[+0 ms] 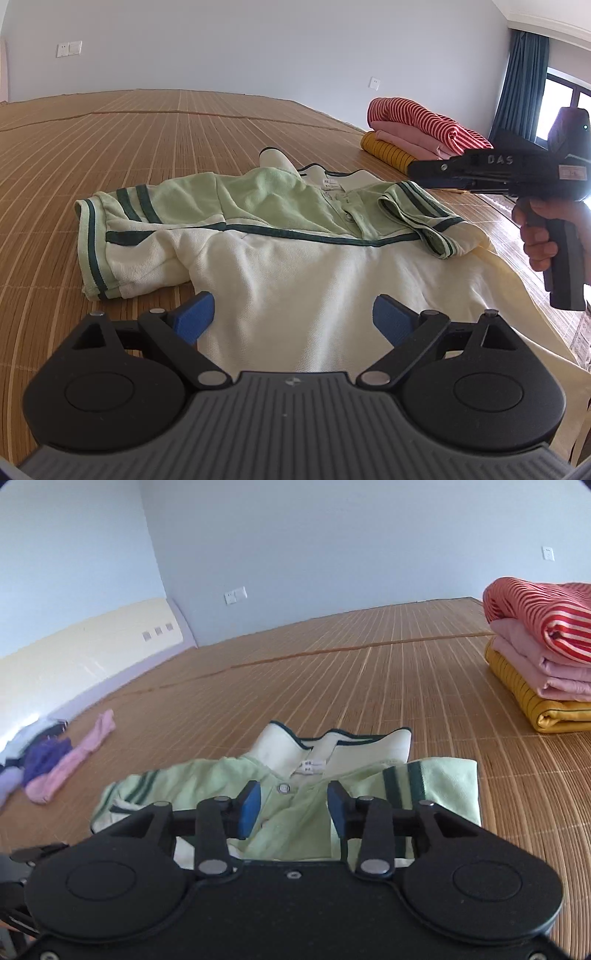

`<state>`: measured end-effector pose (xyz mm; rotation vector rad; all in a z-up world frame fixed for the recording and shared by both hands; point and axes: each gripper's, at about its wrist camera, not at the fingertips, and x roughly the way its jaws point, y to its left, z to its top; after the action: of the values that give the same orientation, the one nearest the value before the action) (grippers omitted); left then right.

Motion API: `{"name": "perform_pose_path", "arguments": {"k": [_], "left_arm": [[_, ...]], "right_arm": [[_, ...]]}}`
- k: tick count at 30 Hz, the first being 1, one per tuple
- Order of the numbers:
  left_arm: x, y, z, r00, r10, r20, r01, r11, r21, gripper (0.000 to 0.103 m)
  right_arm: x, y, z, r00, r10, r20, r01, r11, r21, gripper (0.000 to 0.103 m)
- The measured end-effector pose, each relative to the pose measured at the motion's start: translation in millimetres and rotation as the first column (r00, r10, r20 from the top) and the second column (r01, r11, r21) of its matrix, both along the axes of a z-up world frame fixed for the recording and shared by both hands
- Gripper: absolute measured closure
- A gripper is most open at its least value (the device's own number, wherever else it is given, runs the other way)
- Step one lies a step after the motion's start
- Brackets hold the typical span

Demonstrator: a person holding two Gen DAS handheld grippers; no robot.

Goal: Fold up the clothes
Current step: 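Lift the sleeve and fold it across the cream body, open right gripper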

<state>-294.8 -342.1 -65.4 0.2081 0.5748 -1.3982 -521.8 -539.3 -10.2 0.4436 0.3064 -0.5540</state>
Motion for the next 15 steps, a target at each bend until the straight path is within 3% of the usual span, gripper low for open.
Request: {"name": "perform_pose_path", "arguments": {"k": [2, 4, 6, 10, 11, 13, 15], "left_arm": [[0.2, 0.1, -0.4, 1.000, 0.002, 0.000, -0.002, 1.000, -0.001, 0.008], [0.2, -0.5, -0.8, 1.000, 0.004, 0.003, -0.004, 1.000, 0.000, 0.008], [0.4, -1.0, -0.9, 1.000, 0.005, 0.006, -0.005, 1.000, 0.001, 0.008], [4.5, 0.8, 2.4, 1.000, 0.017, -0.004, -0.017, 1.000, -0.015, 0.008], [8.0, 2.7, 4.7, 0.999, 0.027, -0.018, -0.027, 0.999, -0.029, 0.008], [22.8, 8.8, 11.5, 0.994, 0.071, -0.084, -0.076, 0.996, -0.056, 0.008], [45.2, 15.8, 15.7, 0.974, 0.130, -0.188, -0.145, 0.987, -0.068, 0.008]], "right_arm": [[-11.9, -8.2, -2.0, 0.999, -0.040, -0.007, 0.040, 0.999, 0.012, 0.052], [-14.0, -16.7, -13.2, 0.997, -0.054, -0.060, 0.057, 0.997, 0.053, 0.063], [-9.8, -23.4, -29.5, 0.995, -0.004, -0.101, 0.016, 0.993, 0.118, 0.067], [-11.8, -15.6, -42.2, 0.996, -0.011, -0.093, 0.020, 0.994, 0.103, 0.066], [-14.2, -11.3, -36.6, 0.996, -0.016, -0.091, 0.026, 0.994, 0.110, 0.065], [-22.3, -0.3, -24.8, 0.998, 0.013, -0.064, -0.006, 0.994, 0.110, 0.054], [-32.4, 14.9, -15.4, 0.997, 0.065, -0.039, -0.060, 0.991, 0.116, 0.047]]}}
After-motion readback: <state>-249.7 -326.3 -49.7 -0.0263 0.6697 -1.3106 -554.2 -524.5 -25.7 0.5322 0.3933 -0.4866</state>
